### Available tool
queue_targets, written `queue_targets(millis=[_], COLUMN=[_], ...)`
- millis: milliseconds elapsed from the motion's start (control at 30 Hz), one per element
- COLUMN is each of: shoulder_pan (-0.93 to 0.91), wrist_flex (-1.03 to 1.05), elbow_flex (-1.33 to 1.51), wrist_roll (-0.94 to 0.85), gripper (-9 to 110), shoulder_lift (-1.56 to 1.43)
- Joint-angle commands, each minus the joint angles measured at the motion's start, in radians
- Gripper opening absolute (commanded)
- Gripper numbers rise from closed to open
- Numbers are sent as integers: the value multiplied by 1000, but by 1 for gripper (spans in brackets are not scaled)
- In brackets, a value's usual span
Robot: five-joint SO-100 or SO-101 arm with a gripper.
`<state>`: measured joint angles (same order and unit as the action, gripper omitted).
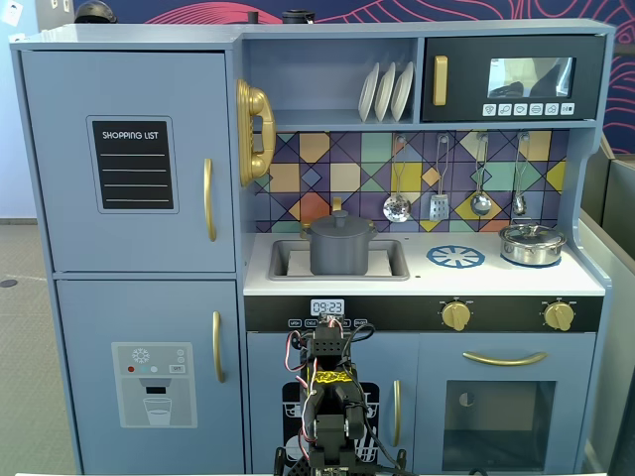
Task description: Take off the lid from the gray recipient and place it on the counter
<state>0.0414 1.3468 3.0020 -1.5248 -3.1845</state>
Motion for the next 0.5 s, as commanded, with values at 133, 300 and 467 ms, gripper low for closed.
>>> queue_targets(millis=[133, 300, 467], shoulder_pan=[3, 3, 9], wrist_flex=[183, 183, 130], elbow_flex=[0, 0, -100], wrist_roll=[14, 12, 37], gripper=[0, 0, 0], shoulder_lift=[6, 6, 6])
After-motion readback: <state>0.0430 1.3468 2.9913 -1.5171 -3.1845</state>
